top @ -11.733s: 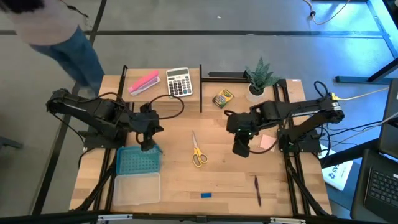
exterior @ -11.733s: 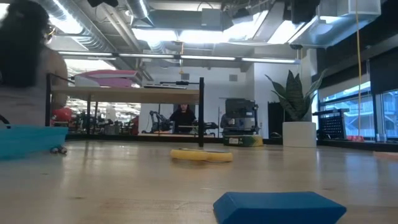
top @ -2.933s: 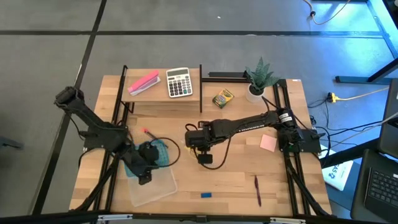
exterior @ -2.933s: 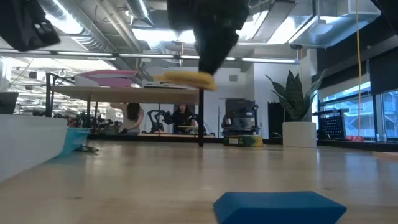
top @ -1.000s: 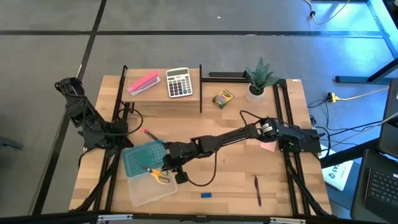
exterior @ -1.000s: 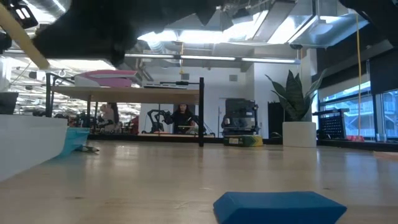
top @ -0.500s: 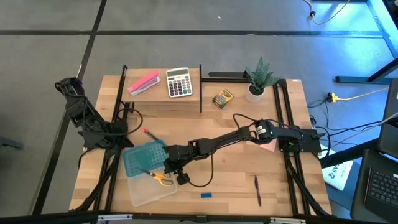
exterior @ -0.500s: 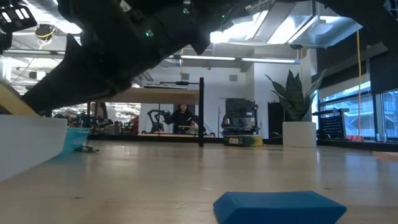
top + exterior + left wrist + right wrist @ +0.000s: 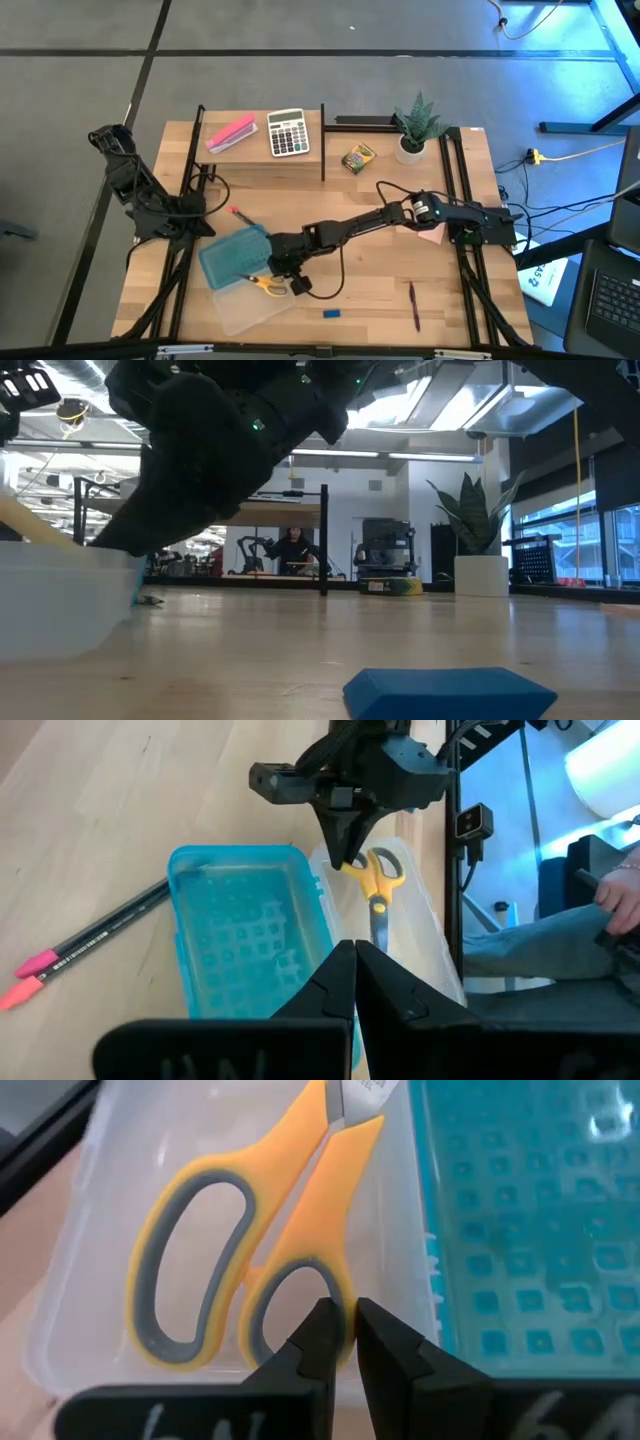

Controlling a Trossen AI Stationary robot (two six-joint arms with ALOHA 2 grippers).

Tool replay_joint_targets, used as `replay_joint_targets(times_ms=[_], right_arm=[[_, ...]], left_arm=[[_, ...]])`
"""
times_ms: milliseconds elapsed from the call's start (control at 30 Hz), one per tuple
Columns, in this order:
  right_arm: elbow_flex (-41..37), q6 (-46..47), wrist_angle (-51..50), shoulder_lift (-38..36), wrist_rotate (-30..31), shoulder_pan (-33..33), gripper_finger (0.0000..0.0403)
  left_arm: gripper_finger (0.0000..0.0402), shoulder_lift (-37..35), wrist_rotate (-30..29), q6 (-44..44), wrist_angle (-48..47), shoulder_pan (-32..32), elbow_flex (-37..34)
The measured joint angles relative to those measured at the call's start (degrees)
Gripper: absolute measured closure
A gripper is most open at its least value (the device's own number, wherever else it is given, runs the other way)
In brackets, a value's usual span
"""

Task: Pack school essentials
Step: Put the yellow scissors into the blue supply box

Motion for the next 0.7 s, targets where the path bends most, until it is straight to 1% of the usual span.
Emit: replay_joint_targets(times_ms=[167,333,567,700], right_arm=[[-0.07,-1.7,-2.75,-0.37,0.2,-0.01,0.0366],[-0.17,-3.15,-5.81,-1.63,2.14,-0.12,0.0366],[-0.2,-3.31,-9.07,-1.94,2.23,-0.21,0.0366],[-0.17,-5.33,-11.39,-2.11,2.19,-0.21,0.0366]], left_arm=[[0.0401,0.0,-0.21,0.97,0.01,0.01,0.0],[0.0401,0.0,-0.27,1.22,0.01,0.01,0.0],[0.0401,0.0,-0.31,1.55,0.01,-0.01,0.0],[0.0401,0.0,-0.33,1.6,-0.03,0.0,0.0]])
